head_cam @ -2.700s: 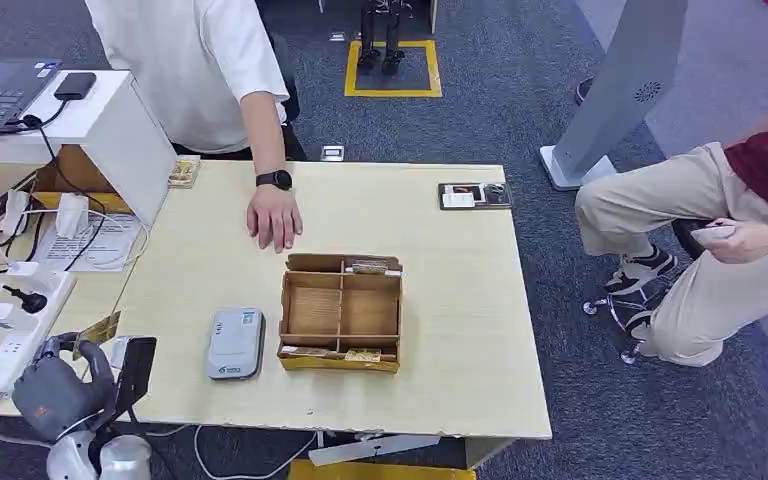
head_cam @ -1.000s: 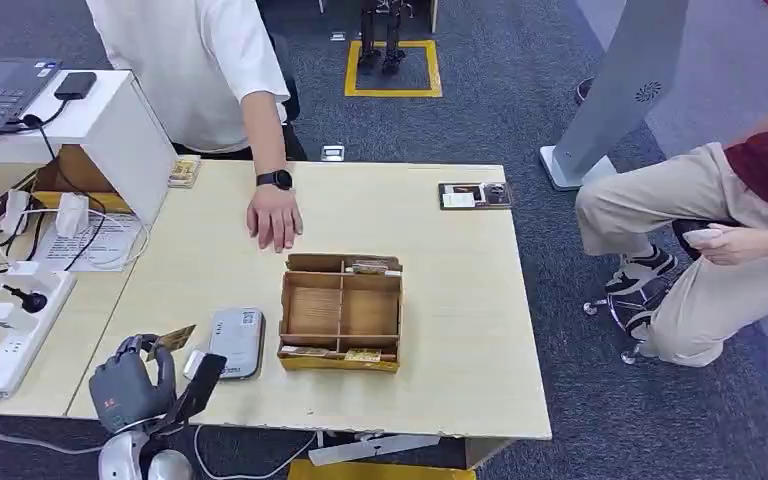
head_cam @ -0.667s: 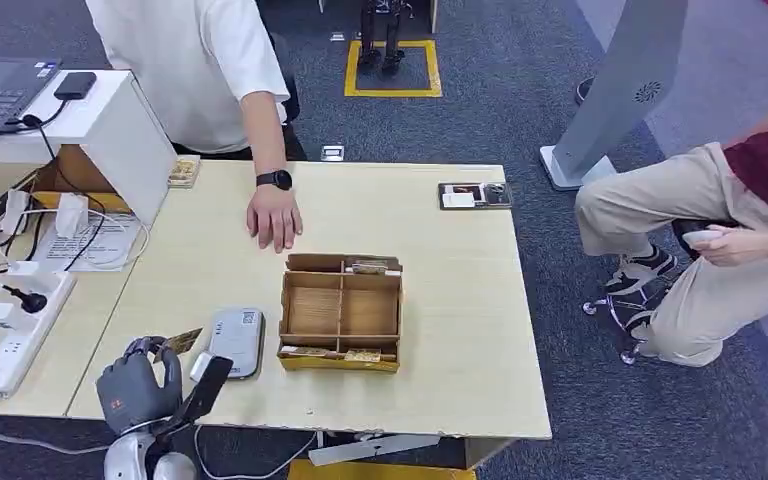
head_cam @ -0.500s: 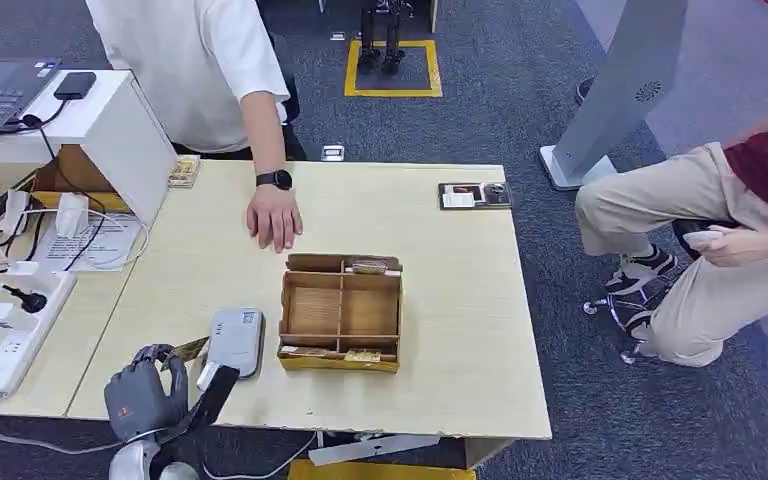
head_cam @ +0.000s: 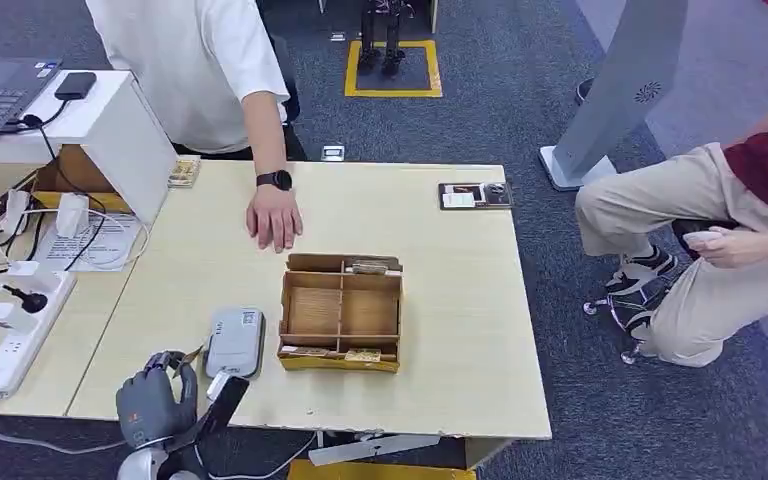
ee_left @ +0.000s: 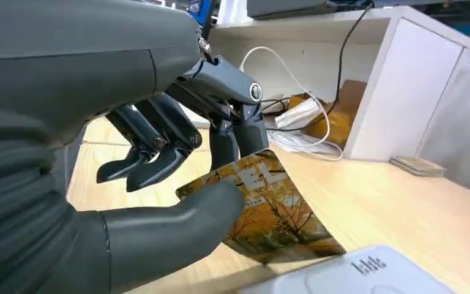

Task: Pass the card to the sensor for recognition and then transmit it.

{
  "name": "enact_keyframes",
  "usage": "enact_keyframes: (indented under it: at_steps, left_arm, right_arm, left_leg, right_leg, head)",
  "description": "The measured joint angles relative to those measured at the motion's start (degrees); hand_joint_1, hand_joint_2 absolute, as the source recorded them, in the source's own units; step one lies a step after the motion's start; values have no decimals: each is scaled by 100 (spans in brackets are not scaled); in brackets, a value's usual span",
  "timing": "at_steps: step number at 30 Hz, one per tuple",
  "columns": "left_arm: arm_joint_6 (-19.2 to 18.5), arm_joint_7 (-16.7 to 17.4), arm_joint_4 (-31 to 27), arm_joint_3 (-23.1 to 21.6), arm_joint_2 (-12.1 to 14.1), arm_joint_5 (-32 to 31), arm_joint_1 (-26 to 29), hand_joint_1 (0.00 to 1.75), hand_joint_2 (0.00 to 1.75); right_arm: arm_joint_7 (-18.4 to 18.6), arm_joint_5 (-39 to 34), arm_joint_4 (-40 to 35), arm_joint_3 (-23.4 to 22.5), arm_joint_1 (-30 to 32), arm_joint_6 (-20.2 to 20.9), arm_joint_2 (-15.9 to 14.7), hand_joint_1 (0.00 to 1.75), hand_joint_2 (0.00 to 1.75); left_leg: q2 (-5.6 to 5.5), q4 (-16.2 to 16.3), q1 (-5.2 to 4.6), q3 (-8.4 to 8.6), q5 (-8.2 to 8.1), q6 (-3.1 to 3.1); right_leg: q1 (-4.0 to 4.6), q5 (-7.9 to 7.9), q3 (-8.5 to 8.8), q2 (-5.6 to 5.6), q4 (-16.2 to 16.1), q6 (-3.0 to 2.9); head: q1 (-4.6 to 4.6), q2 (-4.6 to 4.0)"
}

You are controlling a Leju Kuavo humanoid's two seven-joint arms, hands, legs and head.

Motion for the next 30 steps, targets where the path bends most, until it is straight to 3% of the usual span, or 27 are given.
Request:
enact_keyframes:
  at_steps: [12,19,30]
  left_arm:
    - [2,50,107,-24,0,-136,10,175,175]
    - [7,-4,433,-107,2,-479,12,175,175]
    - [7,-44,776,-301,22,-518,-14,175,175]
  right_arm:
    - [-13,26,-9,-20,1,0,0,0,175]
    - [-26,46,-7,-20,1,0,0,0,175]
    - [-92,33,33,-22,1,0,0,0,175]
  left_leg:
    - [0,0,0,2,1,0]
    - [-1,0,0,2,0,0]
    - [-53,-1,0,19,1,1]
  right_leg:
    - [0,0,1,0,0,0]
    - [0,0,2,-2,0,0]
    - [-5,-20,30,-57,-2,-1]
  head:
    - [0,0]
    - [0,0]
    - [0,2]
